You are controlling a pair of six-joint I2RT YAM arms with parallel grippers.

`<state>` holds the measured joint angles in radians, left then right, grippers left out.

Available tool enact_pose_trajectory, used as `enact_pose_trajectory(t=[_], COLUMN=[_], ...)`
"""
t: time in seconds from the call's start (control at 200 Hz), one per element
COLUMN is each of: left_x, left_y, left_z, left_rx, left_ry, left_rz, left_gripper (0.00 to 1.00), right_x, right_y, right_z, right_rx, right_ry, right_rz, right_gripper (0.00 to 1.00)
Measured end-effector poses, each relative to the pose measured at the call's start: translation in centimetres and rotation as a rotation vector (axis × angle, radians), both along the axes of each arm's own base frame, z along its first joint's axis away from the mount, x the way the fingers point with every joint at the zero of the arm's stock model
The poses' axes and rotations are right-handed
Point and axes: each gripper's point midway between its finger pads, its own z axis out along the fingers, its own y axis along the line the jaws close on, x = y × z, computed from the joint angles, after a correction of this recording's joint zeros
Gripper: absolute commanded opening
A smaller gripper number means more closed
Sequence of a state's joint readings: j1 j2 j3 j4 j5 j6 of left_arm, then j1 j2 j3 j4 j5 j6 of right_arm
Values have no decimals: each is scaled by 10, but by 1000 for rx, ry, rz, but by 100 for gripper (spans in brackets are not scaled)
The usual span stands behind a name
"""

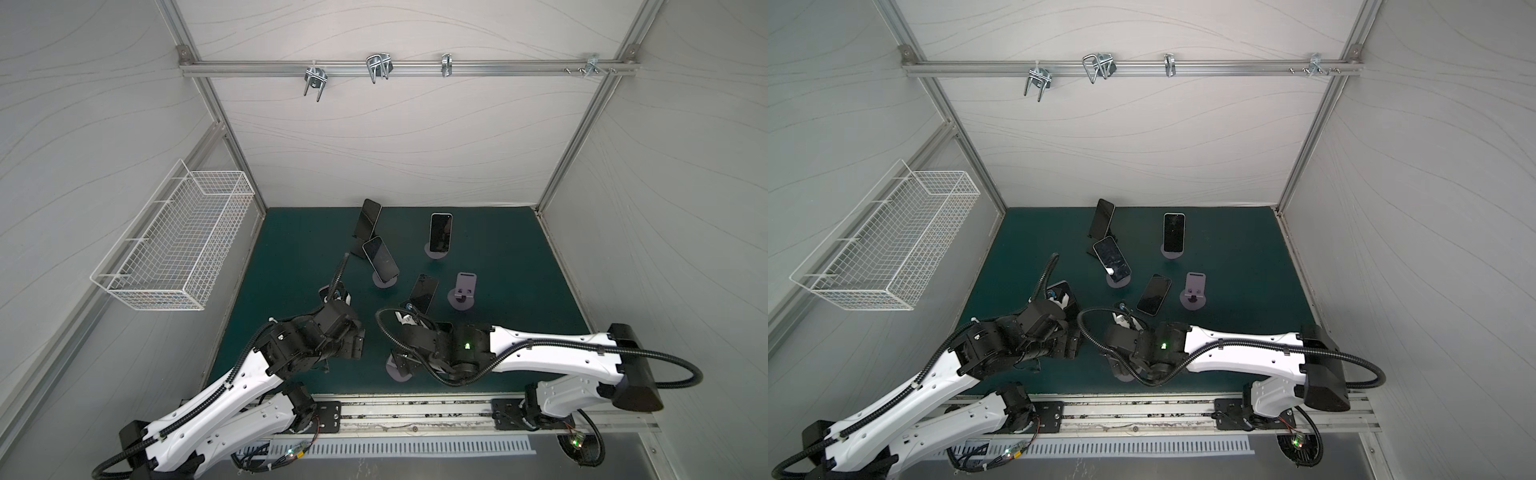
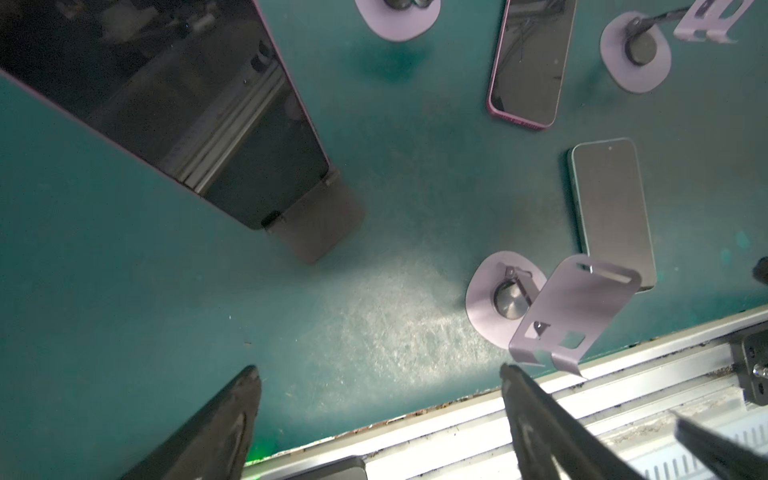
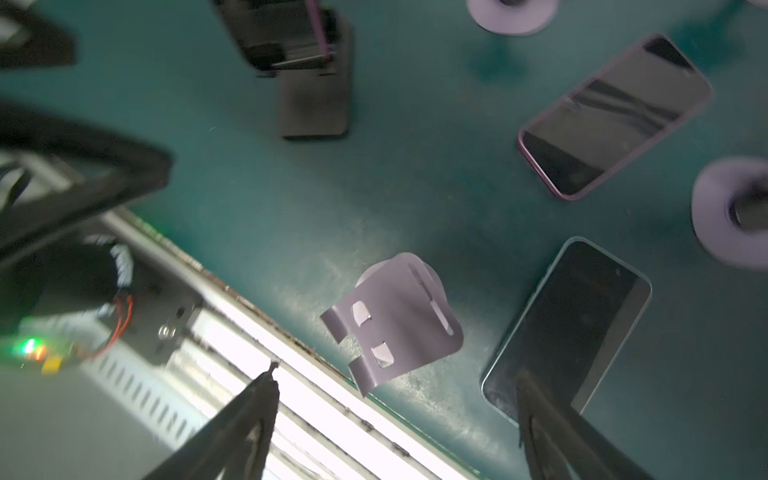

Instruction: Remove the phone from the phone stand

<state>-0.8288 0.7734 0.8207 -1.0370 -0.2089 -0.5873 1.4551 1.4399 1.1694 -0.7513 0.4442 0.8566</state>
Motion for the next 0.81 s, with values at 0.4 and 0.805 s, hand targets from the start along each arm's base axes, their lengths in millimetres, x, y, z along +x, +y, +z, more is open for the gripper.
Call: enact_pose_trajectory(t=[0.4,0.805], left_x=[-21,-32], left_y=[4,12], left_z=[9,31], left_rx=[-110,-247], left_ry=[23,-65], left_rz=[9,29], left_gripper=[92,90], right_x=[12,12], right_y=[17,1], right_z=[0,-10], right_rx=[-42,-23], right_ry=[15,53], right_rz=[-368,-573], right_gripper=[92,92])
